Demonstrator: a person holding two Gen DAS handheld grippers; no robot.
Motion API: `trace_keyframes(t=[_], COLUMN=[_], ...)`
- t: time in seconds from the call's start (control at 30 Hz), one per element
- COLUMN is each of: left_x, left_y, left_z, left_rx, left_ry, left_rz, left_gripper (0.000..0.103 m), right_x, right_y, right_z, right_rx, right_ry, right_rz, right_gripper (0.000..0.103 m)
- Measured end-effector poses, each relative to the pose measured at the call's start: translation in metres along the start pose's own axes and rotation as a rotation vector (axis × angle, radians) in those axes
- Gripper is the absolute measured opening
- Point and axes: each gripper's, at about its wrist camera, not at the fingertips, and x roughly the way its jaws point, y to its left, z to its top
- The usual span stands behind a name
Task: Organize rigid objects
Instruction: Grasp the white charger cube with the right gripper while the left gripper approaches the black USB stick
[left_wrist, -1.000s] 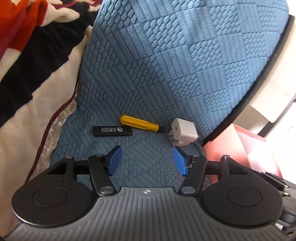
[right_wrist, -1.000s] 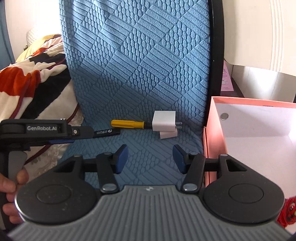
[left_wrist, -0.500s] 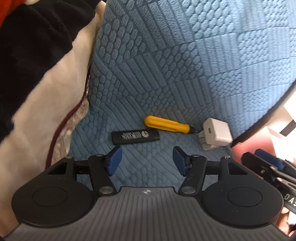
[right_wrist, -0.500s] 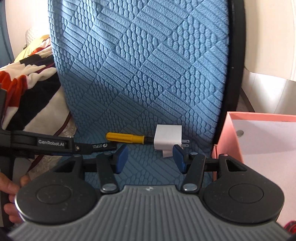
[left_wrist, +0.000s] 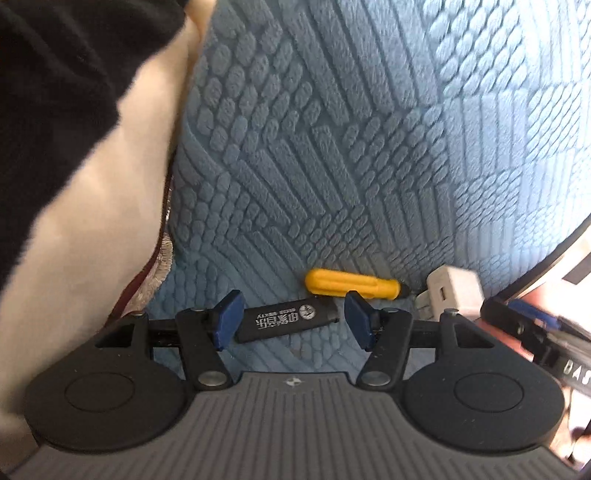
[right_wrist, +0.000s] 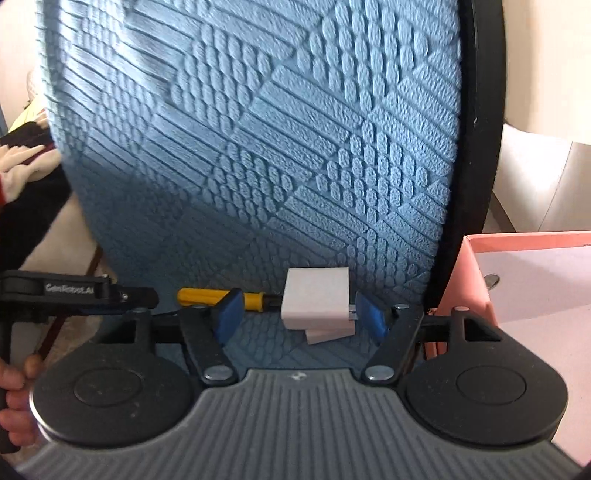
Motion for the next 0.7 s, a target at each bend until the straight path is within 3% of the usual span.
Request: trace_keyframes(t=[0.23,0.4,0.7], left_x=[0.015,0.025,0.037], left_y=[-0.002,-0.01,-0.027], left_z=[-0.002,-0.007,-0.013], left_rx=[0.069,0.135,0.273], left_ry=[0.025,0.033,0.046], left_rz=[0.034,0.057,0.117], left_gripper=[0.065,0.063,0.063], right_x=[0.032,0.045,0.032], right_y=[0.0,0.005,0.024], right_z=[0.004,0.001,-0.003], right_rx=[-0.08,-0.12,-0.168], right_ry=[0.043,0.071,0.119], right_rz=[-0.059,-0.051,-0.069], right_gripper=[0.068,0.056,0.055])
